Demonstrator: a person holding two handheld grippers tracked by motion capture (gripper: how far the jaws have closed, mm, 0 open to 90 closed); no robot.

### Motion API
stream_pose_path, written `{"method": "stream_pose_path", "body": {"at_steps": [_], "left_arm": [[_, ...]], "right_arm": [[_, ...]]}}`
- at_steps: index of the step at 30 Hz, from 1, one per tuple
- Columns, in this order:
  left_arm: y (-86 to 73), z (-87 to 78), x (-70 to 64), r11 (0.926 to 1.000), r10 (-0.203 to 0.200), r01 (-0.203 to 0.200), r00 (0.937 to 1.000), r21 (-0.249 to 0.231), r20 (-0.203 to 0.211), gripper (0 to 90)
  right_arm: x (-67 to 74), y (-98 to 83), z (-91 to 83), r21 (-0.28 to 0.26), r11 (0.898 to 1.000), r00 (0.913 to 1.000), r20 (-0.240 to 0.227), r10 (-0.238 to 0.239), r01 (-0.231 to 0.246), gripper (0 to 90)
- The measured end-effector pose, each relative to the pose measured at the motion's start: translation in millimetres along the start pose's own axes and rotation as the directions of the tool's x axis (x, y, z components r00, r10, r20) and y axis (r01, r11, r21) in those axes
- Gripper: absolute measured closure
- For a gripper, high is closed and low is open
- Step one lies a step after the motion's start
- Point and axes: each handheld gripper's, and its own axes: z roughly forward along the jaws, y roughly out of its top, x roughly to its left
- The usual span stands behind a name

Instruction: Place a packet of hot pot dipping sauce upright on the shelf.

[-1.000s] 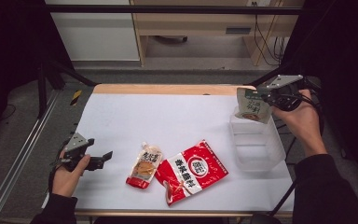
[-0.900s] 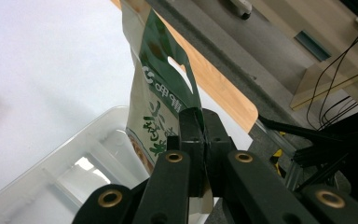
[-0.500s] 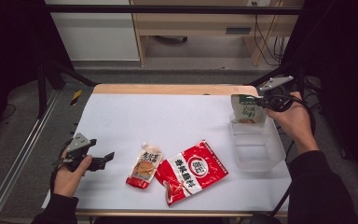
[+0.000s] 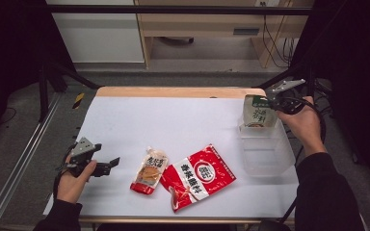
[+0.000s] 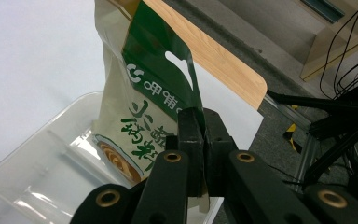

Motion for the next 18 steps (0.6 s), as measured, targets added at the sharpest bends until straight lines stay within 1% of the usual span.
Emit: {"method": "stream_pose_path", "body": {"at_steps": [2,3,4,5,7,10,12,15,16,18], "left_arm": [[-0.2,0.0,0.4,1.0000,0.001,-0.001,1.0000,0.002,-0.001,6.6],[-0.4,0.1,0.7,1.0000,0.000,0.000,1.0000,0.002,-0.002,6.6],[-0.4,0.1,0.7,1.0000,0.000,0.000,1.0000,0.002,-0.002,6.6],[-0.6,0.2,1.0,1.0000,-0.001,0.001,1.0000,0.002,-0.001,6.6],[-0.7,0.3,1.1,1.0000,-0.001,0.001,1.0000,0.003,-0.001,6.6],[-0.7,0.7,0.3,1.0000,0.005,-0.005,1.0000,0.007,-0.002,6.6],[-0.7,1.6,-0.6,1.0000,0.004,-0.004,1.0000,0.006,-0.001,6.6],[-0.3,2.4,-2.1,0.9998,0.013,-0.013,0.9999,0.012,0.002,6.6],[-0.1,2.6,-2.6,0.9998,0.016,-0.016,0.9999,0.012,0.004,6.6],[0.3,2.6,-3.4,0.9997,0.021,-0.021,0.9998,0.012,0.006,6.6]], "right_arm": [[-0.3,-1.5,2.1,-0.007,1.000,1.0000,0.007,0.007,-0.007,87.1],[-0.3,-1.9,2.2,-0.010,1.000,0.9999,0.013,0.011,-0.011,84.2],[-0.3,-1.9,2.2,-0.010,1.000,0.9999,0.013,0.011,-0.011,84.2],[0.1,-1.7,1.9,-0.019,1.000,0.9993,0.028,0.026,-0.025,73.8],[1.1,-0.6,-0.7,-0.019,0.999,0.9989,0.039,0.027,-0.026,65.9],[5.7,2.7,-8.6,-0.033,0.999,0.9983,0.051,0.029,-0.027,49.8],[10.6,5.0,-15.7,-0.053,0.999,0.9971,0.075,0.008,-0.004,41.4],[16.5,8.5,-26.0,-0.074,0.997,0.9953,0.097,-0.007,0.014,33.1],[18.0,9.2,-28.2,-0.080,0.996,0.9946,0.102,-0.016,0.024,32.0],[20.9,10.1,-31.6,-0.082,0.996,0.9948,0.100,-0.015,0.024,30.1]]}}
